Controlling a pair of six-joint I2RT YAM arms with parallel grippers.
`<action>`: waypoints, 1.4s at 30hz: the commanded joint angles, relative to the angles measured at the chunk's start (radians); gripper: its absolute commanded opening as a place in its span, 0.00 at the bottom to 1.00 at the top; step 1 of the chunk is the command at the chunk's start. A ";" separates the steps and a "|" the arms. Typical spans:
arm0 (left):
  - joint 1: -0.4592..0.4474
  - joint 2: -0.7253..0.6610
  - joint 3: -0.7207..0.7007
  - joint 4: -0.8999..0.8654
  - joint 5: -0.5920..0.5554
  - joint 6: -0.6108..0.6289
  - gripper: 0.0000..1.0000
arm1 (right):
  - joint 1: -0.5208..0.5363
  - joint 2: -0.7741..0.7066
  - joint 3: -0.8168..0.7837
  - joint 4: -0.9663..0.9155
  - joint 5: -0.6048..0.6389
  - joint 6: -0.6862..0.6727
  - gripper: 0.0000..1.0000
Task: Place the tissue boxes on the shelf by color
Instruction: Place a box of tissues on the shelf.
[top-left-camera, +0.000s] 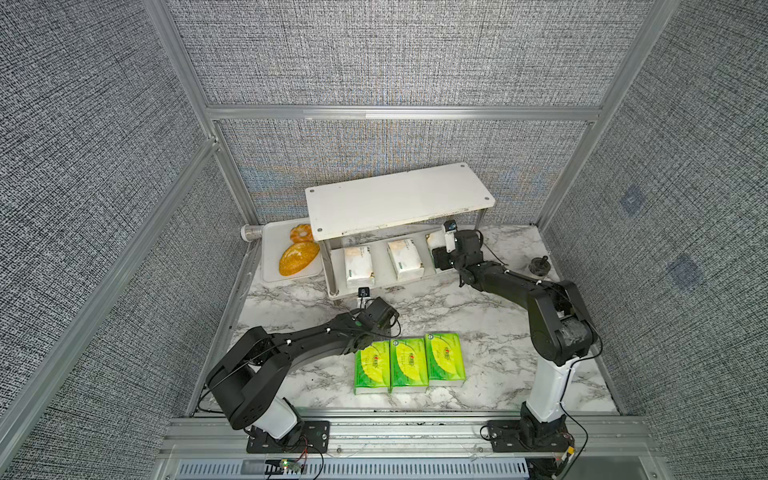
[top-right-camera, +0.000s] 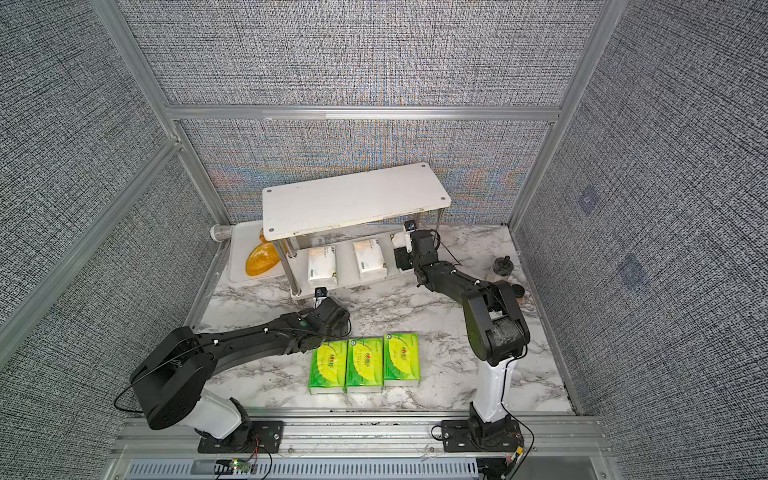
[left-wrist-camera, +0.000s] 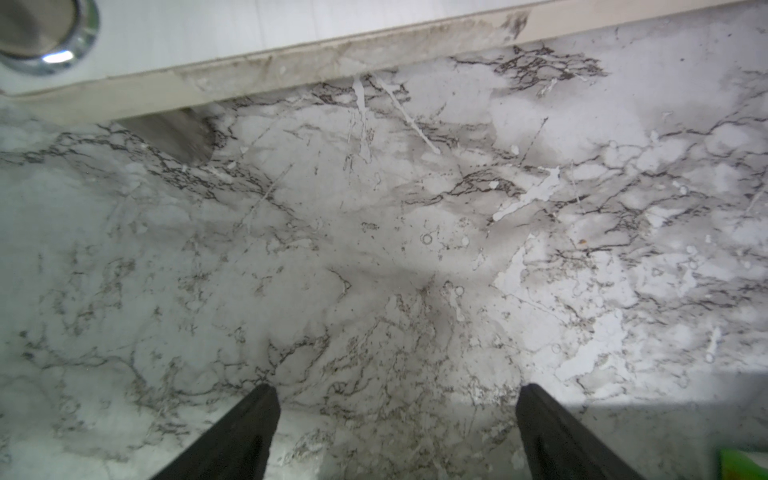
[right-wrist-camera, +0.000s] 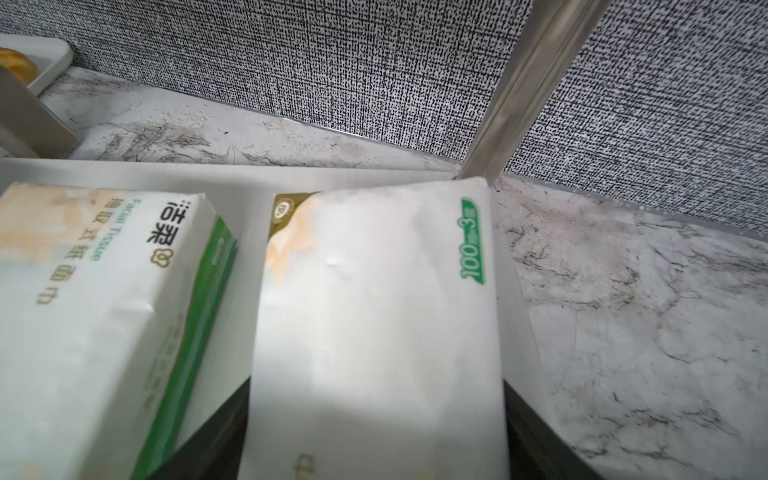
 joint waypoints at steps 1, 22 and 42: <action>-0.003 0.004 0.009 -0.003 -0.006 -0.007 0.95 | 0.000 0.012 0.015 0.031 -0.013 -0.001 0.85; -0.004 -0.020 0.007 -0.010 -0.019 -0.005 0.95 | 0.054 -0.119 -0.100 0.062 0.032 -0.062 0.91; -0.003 -0.048 -0.014 -0.022 -0.045 -0.006 0.95 | 0.037 0.054 -0.006 0.048 0.148 -0.064 0.77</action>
